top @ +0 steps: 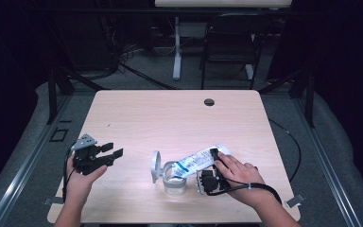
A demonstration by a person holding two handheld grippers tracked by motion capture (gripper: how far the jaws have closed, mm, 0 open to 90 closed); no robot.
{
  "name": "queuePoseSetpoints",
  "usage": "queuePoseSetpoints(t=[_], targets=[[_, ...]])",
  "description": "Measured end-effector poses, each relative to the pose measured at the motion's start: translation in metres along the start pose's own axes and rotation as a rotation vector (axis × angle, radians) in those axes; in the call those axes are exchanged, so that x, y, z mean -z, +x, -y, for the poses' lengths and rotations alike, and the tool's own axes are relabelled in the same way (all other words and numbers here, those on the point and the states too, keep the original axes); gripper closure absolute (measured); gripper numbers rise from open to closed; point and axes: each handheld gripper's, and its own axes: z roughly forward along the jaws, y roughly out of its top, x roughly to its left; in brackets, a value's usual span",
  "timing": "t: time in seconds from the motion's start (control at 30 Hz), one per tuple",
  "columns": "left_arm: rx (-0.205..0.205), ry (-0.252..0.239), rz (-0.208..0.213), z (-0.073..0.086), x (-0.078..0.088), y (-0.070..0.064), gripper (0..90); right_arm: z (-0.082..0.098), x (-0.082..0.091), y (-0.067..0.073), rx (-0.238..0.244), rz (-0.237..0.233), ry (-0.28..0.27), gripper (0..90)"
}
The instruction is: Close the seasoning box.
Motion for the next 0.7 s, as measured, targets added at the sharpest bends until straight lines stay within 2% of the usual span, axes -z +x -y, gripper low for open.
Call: queuePoseSetpoints(t=[0.43,0.7], targets=[[0.000,0.001,0.001,0.0003,-0.0004,0.0003,46.3,-0.0006,0.0010,-0.0007,0.011,0.003,0.010,50.8],[0.001,0.001,0.002,0.0004,-0.0004,0.0003,46.3,-0.0003,0.0001,-0.0007,0.013,0.005,-0.007,51.0]])
